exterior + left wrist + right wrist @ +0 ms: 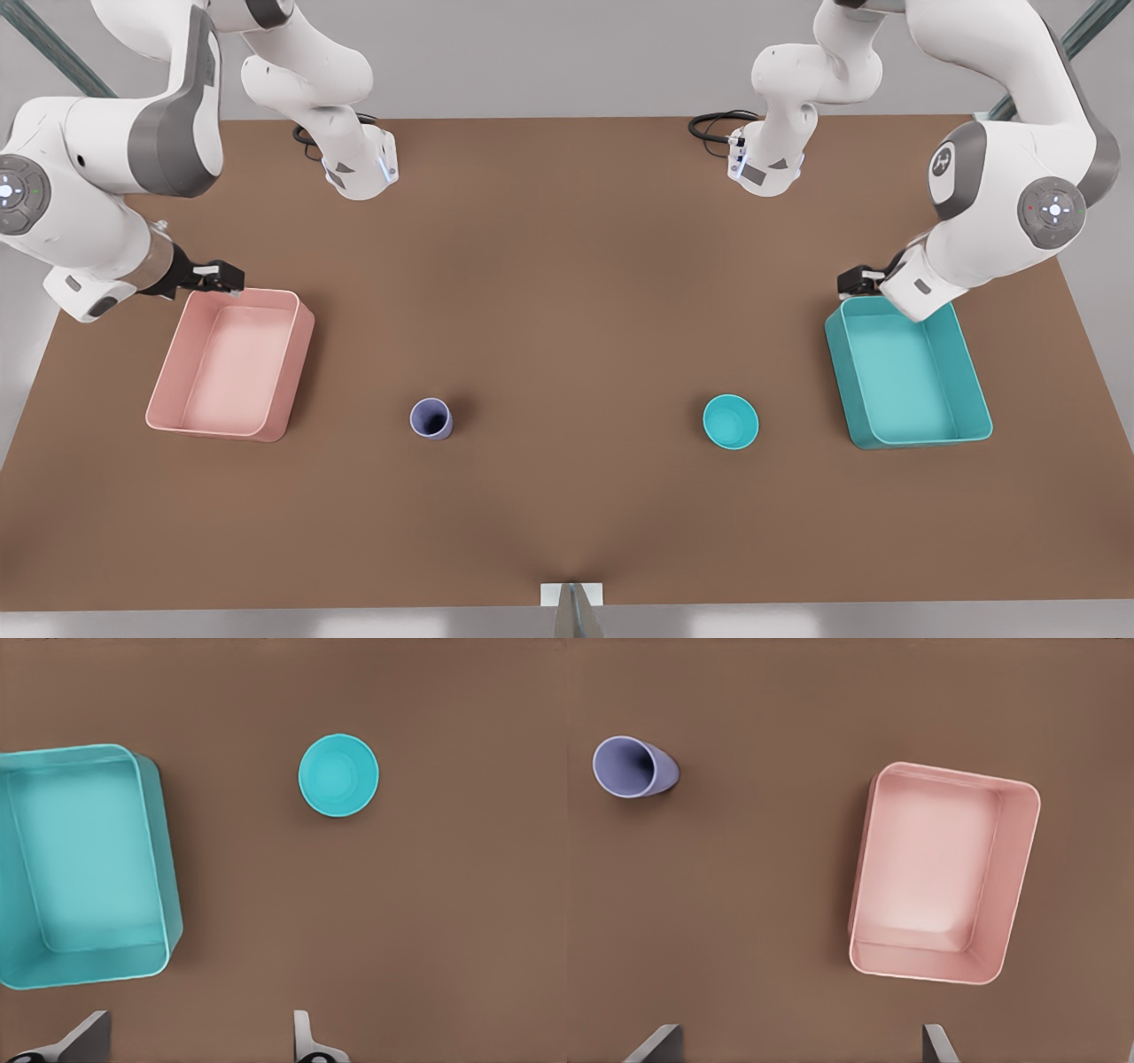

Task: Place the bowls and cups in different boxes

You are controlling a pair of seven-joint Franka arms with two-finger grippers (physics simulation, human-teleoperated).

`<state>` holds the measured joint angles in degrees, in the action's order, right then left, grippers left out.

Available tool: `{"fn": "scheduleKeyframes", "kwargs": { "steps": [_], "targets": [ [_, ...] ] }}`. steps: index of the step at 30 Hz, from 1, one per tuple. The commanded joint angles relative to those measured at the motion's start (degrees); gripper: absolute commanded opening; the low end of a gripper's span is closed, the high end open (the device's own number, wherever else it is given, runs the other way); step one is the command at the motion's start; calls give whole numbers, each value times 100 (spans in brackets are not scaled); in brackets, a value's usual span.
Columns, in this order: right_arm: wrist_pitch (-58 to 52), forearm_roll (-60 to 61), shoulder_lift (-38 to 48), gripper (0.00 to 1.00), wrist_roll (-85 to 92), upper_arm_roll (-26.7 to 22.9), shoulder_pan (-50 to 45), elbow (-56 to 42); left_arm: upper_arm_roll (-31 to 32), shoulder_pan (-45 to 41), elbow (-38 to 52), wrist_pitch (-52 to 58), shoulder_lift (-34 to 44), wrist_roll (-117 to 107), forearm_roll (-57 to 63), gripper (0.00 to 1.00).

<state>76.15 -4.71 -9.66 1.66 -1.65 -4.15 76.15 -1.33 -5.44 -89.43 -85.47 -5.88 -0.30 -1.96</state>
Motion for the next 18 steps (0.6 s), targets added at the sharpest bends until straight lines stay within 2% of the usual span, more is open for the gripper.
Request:
{"fn": "scheduleKeyframes", "kwargs": {
  "steps": [1, 3, 4, 5, 6, 7, 8, 10, 12, 18],
  "targets": [
    [93, -13, 8, 100, 27, -2, -6, 5, -8, -27, 5, -110, -1, -14, 3, 100],
    [93, -13, -71, 100, 1, -2, -59, -21, 1, -53, 31, -215, -228, -32, -67, 100],
    [128, -100, -334, 100, -17, -2, -200, -30, 1, -238, 75, -723, -825, -93, -260, 100],
    [470, 31, -589, 100, -35, 7, -279, -39, 1, -282, 539, -1287, -1616, -93, -707, 100],
    [875, 198, -871, 100, -43, 7, -288, -38, 19, -256, 1662, -1350, -2740, -58, -972, 100],
    [1297, 549, -1187, 100, -192, -2, -261, -47, 63, -159, 2412, -1437, -3525, -49, -1262, 100],
    [1613, 602, -1416, 100, -439, 7, -270, -47, 194, -80, 2457, -1788, -3859, -49, -1553, 100],
    [2220, 752, -1750, 100, -1098, 7, -525, -47, 221, -10, 2422, -2711, -4237, -49, -1553, 100],
    [2897, 1173, -2216, 100, -1177, -2, -622, -47, 221, 17, 2053, -3160, -4273, -49, -1544, 100],
    [3741, 1253, -2849, 100, -2478, 7, -956, -65, 221, 17, 1209, -3090, -4264, 777, -1491, 100]
  ]
}}
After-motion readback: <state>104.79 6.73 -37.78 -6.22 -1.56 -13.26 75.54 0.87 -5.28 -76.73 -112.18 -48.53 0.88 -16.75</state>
